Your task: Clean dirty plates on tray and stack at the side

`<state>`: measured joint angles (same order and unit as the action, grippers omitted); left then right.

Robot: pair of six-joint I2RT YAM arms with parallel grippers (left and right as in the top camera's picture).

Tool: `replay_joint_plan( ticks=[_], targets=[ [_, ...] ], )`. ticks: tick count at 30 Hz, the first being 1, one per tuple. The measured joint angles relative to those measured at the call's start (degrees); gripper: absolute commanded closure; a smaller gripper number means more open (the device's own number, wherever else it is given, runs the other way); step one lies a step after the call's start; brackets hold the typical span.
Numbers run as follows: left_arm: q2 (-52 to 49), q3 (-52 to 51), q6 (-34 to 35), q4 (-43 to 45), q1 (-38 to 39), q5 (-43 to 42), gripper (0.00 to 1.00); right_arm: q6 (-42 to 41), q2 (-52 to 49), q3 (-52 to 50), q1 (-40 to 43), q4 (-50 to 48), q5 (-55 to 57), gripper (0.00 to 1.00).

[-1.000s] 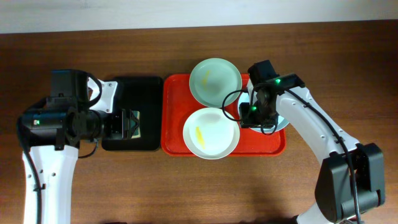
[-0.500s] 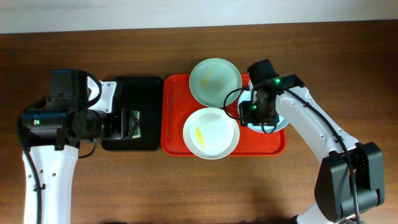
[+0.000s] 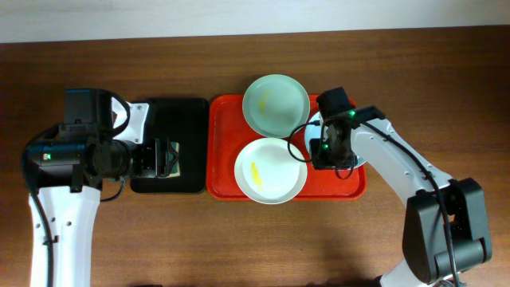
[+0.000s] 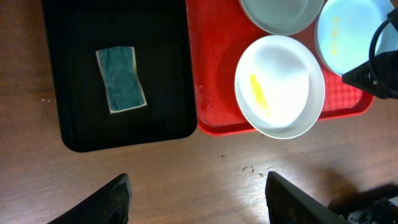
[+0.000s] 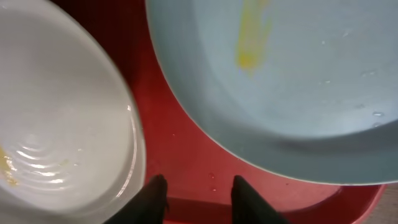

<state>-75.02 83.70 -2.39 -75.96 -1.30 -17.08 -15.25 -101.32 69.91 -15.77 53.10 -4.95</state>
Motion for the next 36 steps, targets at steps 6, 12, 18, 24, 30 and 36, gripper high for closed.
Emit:
replay_joint_plan(
  ticks=[6, 12, 18, 24, 30, 36],
  targets=[
    [0.0, 0.0, 0.0, 0.1, 0.0, 0.0, 0.34, 0.1, 0.0, -0.1, 0.0, -2.8, 0.2, 0.67],
    [-0.2, 0.0, 0.0, 1.3, 0.0, 0.0, 0.34, 0.1, 0.0, -0.1, 0.0, -2.8, -0.5, 0.69],
    [-3.1, 0.0, 0.0, 1.7, 0.0, 0.0, 0.33, 0.0, 0.0, -0.7, 0.0, -3.9, -3.3, 0.71],
    [-8.3, 0.0, 0.0, 2.5, 0.0, 0.4, 0.31, 0.0, 0.0, -1.2, 0.0, -4.5, -4.7, 0.75],
    [-11.9, 0.0, 0.0, 2.8, 0.0, 0.7, 0.3, -0.2, 0.0, -2.3, 0.0, -5.5, -5.4, 0.68],
    [-12.8, 0.0, 0.0, 2.8, 0.0, 0.7, 0.29, 0.1, 0.0, -2.3, 0.0, -6.3, -6.6, 0.69]
  ],
)
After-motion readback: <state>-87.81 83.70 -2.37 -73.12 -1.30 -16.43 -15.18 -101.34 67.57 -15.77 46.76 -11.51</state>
